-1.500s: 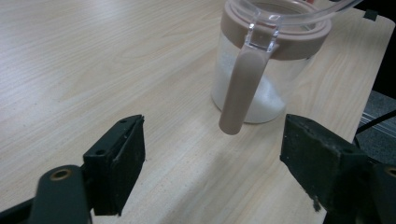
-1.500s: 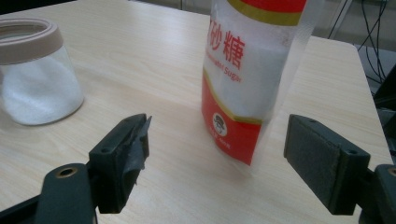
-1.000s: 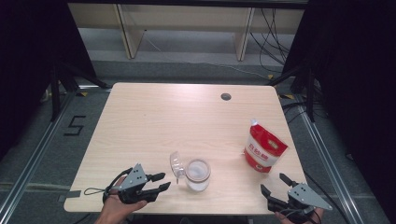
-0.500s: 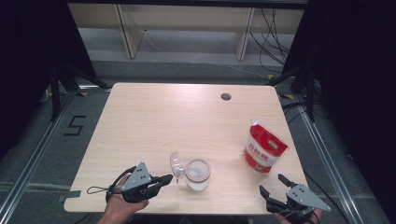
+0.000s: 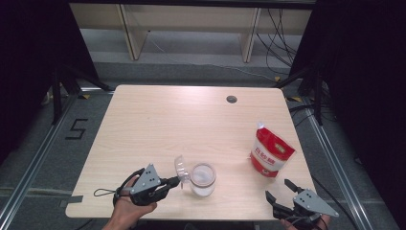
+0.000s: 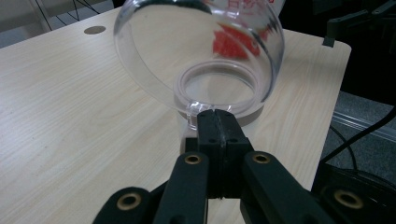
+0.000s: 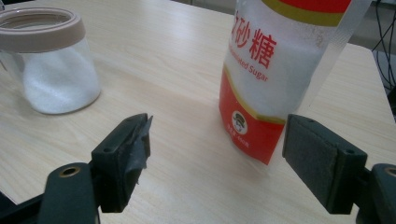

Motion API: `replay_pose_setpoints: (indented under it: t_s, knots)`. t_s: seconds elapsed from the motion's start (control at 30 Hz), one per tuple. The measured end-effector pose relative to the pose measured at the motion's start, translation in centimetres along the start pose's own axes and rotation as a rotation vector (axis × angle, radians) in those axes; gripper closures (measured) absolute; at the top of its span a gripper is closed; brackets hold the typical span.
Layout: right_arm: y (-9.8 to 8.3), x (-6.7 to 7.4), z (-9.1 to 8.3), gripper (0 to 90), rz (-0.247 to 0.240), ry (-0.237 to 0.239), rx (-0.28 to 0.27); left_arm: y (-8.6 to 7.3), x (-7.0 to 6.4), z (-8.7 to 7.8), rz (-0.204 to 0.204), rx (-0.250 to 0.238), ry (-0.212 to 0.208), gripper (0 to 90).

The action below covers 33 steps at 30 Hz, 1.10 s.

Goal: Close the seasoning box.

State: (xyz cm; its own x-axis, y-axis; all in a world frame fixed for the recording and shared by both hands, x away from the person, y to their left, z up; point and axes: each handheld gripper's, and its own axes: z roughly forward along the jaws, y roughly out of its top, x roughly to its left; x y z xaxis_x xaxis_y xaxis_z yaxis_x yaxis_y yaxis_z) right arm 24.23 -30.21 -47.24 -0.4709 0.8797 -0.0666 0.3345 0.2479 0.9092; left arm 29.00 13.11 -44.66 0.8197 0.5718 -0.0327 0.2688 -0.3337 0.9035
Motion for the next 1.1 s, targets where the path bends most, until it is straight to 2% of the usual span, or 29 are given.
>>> replay_pose_setpoints:
  t_s: [0.1,0.13,0.2,0.23,0.4,0.43,0.53,0.57,0.6,0.63,0.67,0.7,0.77,0.83,0.87,0.93,0.97,1.0,1.03,1.1]
  knots:
    - [0.01,0.08,0.04,24.3,0.004,0.004,-0.005,0.08,0.04,0.22,0.002,-0.009,0.006,89.2]
    - [0.0,0.09,0.07,24.3,-0.003,0.005,-0.003,0.15,0.11,0.22,0.017,-0.007,0.004,89.2]
    - [-0.02,0.06,0.09,24.3,-0.007,0.0,-0.004,0.27,0.13,0.26,0.021,-0.001,-0.001,89.2]
    - [-0.03,0.08,0.11,24.3,-0.006,-0.002,-0.006,0.3,0.01,0.33,0.006,-0.004,0.0,89.2]
    - [-0.03,0.05,0.07,24.4,-0.01,0.001,0.0,0.44,-0.01,0.59,0.02,-0.005,-0.016,89.1]
    - [-0.03,0.08,0.07,24.4,-0.007,0.001,0.0,0.44,-0.17,0.65,0.004,-0.005,-0.016,89.1]
    - [-0.02,0.12,0.1,24.3,-0.009,0.014,0.006,0.58,-0.22,0.72,0.025,-0.002,-0.015,89.1]
    - [-0.02,0.15,0.1,24.4,-0.006,0.023,0.012,0.58,-0.32,0.76,0.013,-0.001,-0.017,89.0]
    - [-0.05,0.34,0.01,24.3,0.015,0.013,0.016,0.65,-0.2,0.76,0.036,0.001,-0.021,88.9]
    - [0.01,0.24,0.1,24.4,0.006,0.031,0.013,0.64,-0.31,0.79,0.018,-0.002,-0.021,88.7]
    - [-0.04,0.34,0.0,24.4,0.013,0.012,0.013,0.65,-0.32,0.78,0.015,-0.002,-0.025,88.4]
    - [-0.04,0.39,-0.01,24.3,0.022,0.011,0.019,0.69,-0.2,0.75,0.029,-0.001,-0.03,88.2]
    - [-0.01,0.3,0.04,24.4,0.012,0.02,0.013,0.61,-0.19,0.79,0.006,-0.006,-0.041,87.5]
    - [-0.02,0.31,0.05,24.4,0.012,0.018,0.011,0.6,-0.09,0.76,0.007,-0.013,-0.042,86.0]
    - [-0.03,0.3,0.09,24.4,0.009,0.016,0.004,0.52,-0.1,0.76,-0.011,-0.021,-0.041,84.4]
    - [-0.03,0.34,0.1,24.4,0.014,0.022,0.007,0.53,0.05,0.57,0.02,-0.009,-0.037,80.9]
    - [-0.03,0.34,0.11,24.4,0.015,0.025,0.008,0.52,0.09,0.48,0.02,-0.011,-0.037,78.8]
    - [-0.03,0.33,0.1,24.3,0.012,0.021,0.007,0.4,-0.08,0.5,-0.018,-0.021,-0.038,76.1]
    - [-0.03,0.39,0.01,24.4,0.021,0.017,0.014,0.45,0.02,0.26,-0.008,-0.009,-0.034,74.3]
    - [-0.03,0.3,0.07,24.4,0.009,0.023,0.013,0.45,0.16,0.05,0.004,-0.018,-0.039,71.0]
